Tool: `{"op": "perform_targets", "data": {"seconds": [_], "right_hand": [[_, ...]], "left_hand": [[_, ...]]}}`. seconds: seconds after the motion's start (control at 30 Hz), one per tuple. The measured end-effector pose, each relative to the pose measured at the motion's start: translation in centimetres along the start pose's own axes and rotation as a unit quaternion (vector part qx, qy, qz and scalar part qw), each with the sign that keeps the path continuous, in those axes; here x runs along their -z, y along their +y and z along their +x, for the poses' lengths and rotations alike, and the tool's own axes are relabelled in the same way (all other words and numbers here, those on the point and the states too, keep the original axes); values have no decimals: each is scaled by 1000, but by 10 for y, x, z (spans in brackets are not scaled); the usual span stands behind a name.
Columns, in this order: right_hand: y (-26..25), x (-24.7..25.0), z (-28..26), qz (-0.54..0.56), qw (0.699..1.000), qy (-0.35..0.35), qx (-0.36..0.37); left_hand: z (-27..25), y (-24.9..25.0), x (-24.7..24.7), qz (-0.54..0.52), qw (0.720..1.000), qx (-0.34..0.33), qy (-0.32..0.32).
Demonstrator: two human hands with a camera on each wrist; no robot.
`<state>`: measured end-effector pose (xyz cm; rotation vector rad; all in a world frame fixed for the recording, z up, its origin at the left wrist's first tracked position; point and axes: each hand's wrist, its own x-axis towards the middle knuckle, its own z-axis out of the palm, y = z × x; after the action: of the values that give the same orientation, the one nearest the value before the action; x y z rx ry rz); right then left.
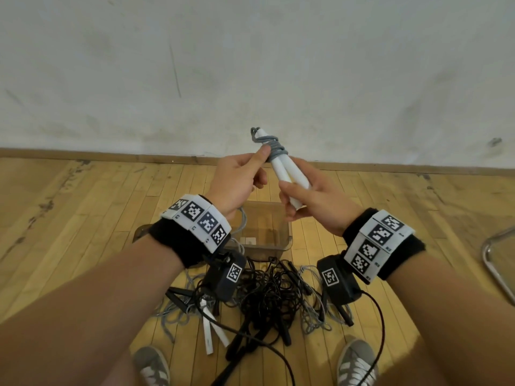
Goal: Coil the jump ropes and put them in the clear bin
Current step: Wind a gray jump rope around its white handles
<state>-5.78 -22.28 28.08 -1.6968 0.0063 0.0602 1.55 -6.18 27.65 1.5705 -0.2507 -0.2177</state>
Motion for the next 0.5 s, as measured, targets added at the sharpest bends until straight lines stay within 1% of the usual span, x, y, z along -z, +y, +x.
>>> {"op": "perform_targets", "data": {"seconds": [0.1,0.23,0.33,0.4,0.5], "right_hand": [[1,3,9,-21,998,57,30],[8,3,15,-129,985,92,62],[17,7,22,-238,959,127,88],[20,8,24,-302,938,139,94],[23,8,24,-372,912,150,85]], "left_hand": [[-2,-1,-2,-17,999,-5,-38],[-4,-2,-3,-18,999,20,-35],[-6,2,-3,-18,999,35,-19],[-7,4,-3,-15,999,42,-16],[-6,1,1,78,997,3,-14]]}}
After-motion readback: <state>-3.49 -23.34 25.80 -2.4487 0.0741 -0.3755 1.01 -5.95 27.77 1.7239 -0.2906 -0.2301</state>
